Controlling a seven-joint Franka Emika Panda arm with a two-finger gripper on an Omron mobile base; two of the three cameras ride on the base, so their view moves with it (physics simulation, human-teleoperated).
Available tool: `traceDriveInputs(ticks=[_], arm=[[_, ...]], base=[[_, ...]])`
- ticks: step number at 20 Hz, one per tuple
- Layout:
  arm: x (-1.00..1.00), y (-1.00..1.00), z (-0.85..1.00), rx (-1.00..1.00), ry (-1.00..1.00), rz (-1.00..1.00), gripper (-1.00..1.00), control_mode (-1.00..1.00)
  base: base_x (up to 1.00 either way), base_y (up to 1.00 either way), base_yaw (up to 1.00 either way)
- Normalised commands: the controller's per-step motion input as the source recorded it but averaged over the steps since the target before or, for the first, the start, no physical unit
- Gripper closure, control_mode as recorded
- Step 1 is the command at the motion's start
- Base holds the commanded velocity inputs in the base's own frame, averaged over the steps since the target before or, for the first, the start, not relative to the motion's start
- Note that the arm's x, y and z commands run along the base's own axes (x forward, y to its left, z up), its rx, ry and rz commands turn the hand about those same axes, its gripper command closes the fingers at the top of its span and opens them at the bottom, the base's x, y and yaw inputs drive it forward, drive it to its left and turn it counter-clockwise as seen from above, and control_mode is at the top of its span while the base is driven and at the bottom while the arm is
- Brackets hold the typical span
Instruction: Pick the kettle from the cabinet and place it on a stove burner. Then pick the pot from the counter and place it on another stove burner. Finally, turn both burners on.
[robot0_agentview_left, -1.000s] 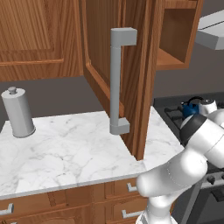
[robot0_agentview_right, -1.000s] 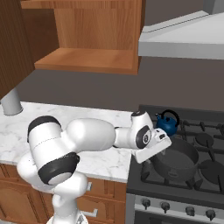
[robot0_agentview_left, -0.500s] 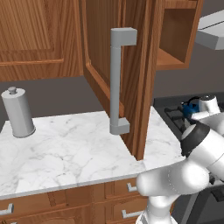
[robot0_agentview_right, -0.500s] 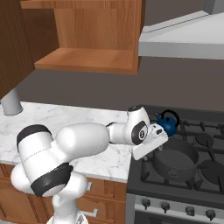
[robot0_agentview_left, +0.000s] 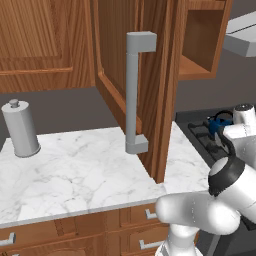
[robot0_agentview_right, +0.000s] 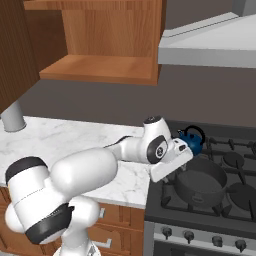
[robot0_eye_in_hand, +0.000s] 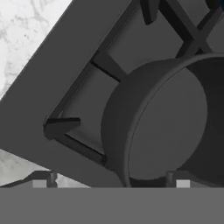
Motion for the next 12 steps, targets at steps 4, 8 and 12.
traceDriveInputs(ticks=[4,8,12], arm=[[-0.32,0.0,0.31,0.03,0.0,0.0,-1.0,-1.0],[-0.37,0.0,0.27,0.04,0.0,0.0,-1.0,-1.0],[-0.47,0.0,0.17,0.07,-0.01,0.0,-1.0,-1.0]], base=[[0.0,0.0,0.0],[0.0,0.0,0.0],[0.0,0.0,0.0]])
